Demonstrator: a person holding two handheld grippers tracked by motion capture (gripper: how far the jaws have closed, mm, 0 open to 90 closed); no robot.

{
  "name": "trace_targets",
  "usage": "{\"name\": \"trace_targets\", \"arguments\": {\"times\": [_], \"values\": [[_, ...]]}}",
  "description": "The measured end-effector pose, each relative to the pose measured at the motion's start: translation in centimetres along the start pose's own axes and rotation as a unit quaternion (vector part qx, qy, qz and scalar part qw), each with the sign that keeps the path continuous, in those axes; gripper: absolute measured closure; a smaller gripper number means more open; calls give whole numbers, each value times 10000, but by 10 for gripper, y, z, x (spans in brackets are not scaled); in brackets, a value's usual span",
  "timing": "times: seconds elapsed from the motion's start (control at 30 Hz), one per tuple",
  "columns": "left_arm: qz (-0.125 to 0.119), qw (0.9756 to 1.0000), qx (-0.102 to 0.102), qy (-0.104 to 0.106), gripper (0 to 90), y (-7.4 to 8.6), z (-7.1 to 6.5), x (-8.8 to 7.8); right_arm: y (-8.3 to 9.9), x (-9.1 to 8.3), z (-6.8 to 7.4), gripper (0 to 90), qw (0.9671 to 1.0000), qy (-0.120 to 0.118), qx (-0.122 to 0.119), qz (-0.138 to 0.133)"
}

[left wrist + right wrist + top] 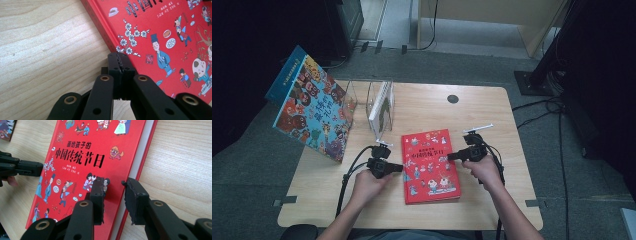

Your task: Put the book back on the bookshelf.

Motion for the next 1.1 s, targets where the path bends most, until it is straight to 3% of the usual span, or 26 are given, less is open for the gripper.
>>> {"name": "trace_targets", "arguments": {"times": [0.17,0.4,0.6,0.7,0.8,1.1], "values": [[23,10000,-1,30,900,0,0,0,-4,-6,6,692,9999,-73,-48,-59],[28,10000,0,15,900,0,-2,0,-13,-16,24,694,9994,53,-348,33],[24,10000,-44,70,900,1,-3,1,-21,-22,37,694,9991,-120,-396,108],[43,9999,-29,88,900,1,-4,2,-25,-23,49,696,9981,-30,-615,89],[14,9999,-44,89,900,1,-5,2,-31,-26,61,705,9970,-91,-765,84],[12,9998,-114,180,900,1,-5,4,-48,-11,96,708,9921,-136,-1137,514]]}}
Point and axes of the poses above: each handheld gripper's, and its own axes: x roughly forward along the jaws, y roughly out of its underside, z roughly to its left, the point moved 1 cm from there along x, roughly forward along the jaws, and after that the axes turned 10 degrees about -y, right-handed, at the moved point
